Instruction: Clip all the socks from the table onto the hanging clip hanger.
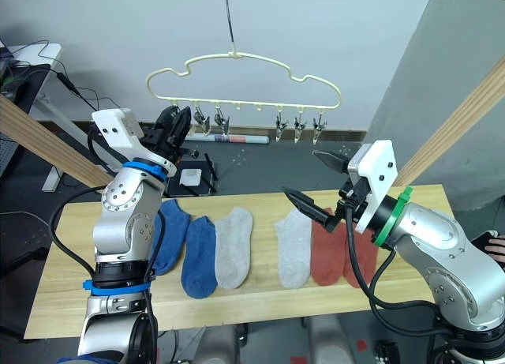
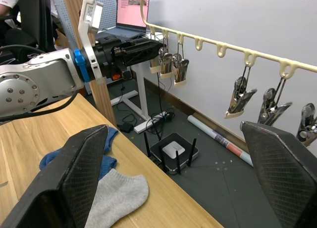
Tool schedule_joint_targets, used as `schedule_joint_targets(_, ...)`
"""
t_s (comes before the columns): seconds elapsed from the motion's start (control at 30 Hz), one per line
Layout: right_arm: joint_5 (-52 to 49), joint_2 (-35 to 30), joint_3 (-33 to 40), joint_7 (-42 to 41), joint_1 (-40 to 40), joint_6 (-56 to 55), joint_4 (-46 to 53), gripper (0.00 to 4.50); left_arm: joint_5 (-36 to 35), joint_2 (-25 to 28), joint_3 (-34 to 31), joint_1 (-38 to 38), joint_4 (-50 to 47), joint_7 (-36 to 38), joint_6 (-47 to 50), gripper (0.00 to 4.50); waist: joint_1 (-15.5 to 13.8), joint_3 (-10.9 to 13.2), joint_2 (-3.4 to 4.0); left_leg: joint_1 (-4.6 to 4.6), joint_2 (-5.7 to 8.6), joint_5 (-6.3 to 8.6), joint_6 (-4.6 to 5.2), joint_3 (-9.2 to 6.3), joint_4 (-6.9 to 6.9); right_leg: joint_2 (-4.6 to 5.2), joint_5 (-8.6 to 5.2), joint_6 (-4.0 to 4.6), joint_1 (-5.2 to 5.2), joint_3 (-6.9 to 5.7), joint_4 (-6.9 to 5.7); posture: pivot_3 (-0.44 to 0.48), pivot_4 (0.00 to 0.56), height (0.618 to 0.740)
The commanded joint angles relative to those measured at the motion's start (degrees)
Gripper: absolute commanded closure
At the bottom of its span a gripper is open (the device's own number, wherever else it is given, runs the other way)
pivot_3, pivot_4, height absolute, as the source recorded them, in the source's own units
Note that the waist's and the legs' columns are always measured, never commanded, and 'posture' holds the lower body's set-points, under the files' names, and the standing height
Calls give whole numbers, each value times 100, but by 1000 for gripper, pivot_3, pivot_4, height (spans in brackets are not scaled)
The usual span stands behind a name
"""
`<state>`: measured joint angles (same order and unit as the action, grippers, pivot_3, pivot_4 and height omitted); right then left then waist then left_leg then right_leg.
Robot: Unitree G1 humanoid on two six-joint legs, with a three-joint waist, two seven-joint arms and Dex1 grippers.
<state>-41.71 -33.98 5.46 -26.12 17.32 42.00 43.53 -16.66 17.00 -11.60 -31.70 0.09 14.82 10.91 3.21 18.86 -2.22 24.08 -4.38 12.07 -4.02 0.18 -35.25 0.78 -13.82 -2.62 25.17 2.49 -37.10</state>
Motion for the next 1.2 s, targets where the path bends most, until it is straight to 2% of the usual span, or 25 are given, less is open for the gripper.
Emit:
schedule_joint_targets(0.03, -66, -29, 51, -41, -15, -87, 111, 0, -5, 6, -14, -51, -176, 8, -106, 3838, 1, 0, 0, 0, 0, 0, 0, 0, 0, 0, 0, 0, 0, 0, 0, -128, 356, 740)
schedule_joint_targets(0.27, 63, -64, -14, -68, -153, -122, 95, 0, -14, 41, -30, -75, -200, 40, -130, 3887, -2, 0, 0, 0, 0, 0, 0, 0, -1, 0, 0, 0, 0, 0, 0, -120, 357, 740)
schedule_joint_targets(0.37, 414, -210, -193, 40, -571, 5, 19, 0, -42, 69, 0, -77, -272, 123, -94, 3888, -6, 0, 0, 0, 0, 0, 0, -2, -1, 0, 0, 0, -1, -1, -1, -120, 357, 740)
schedule_joint_targets(0.47, 1306, -71, -352, 580, -1185, -395, -217, 0, -11, 125, 59, -85, -351, 222, -68, 3888, -28, 0, 0, 2, 0, 0, 0, -1, -1, 0, 0, 0, 0, -2, 1, -111, 366, 740)
schedule_joint_targets(0.57, 2107, 359, -423, 1365, -1753, -640, -563, 0, -8, 193, 73, -77, -405, 300, 9, 3889, -40, 0, 0, 4, 0, 0, -1, 0, -2, 1, -1, -1, 4, 0, 0, -103, 377, 740)
schedule_joint_targets(0.67, 2708, 675, -526, 1735, -2057, -983, -1011, 0, -20, 247, 104, -39, -461, 376, 72, 3900, -44, 2, 1, 3, 0, -2, -3, 2, -1, 2, -1, -1, 6, 1, -3, -100, 384, 740)
schedule_joint_targets(0.87, 3441, 1605, -327, 2532, -2065, -1838, -2523, 0, -34, 293, 128, -3, -535, 444, 218, 3996, -25, 9, 9, -3, -1, -2, -4, 3, 0, -1, -1, -1, 7, 3, -10, -94, 394, 740)
schedule_joint_targets(1.0, 3542, 2014, -101, 2847, -1850, -1901, -3182, 0, -37, 308, 109, -12, -559, 476, 277, 4014, -25, 18, 16, -3, -1, -2, -3, 6, 2, -1, -1, -1, 8, 6, -8, -89, 397, 740)
schedule_joint_targets(1.2, 3269, 2470, 163, 2752, -1738, -1720, -3687, 0, -46, 331, 96, 1, -591, 507, 355, 4018, -35, 25, 23, -1, -1, -2, -3, 4, 6, -1, -1, -1, 9, 5, -6, -86, 400, 740)
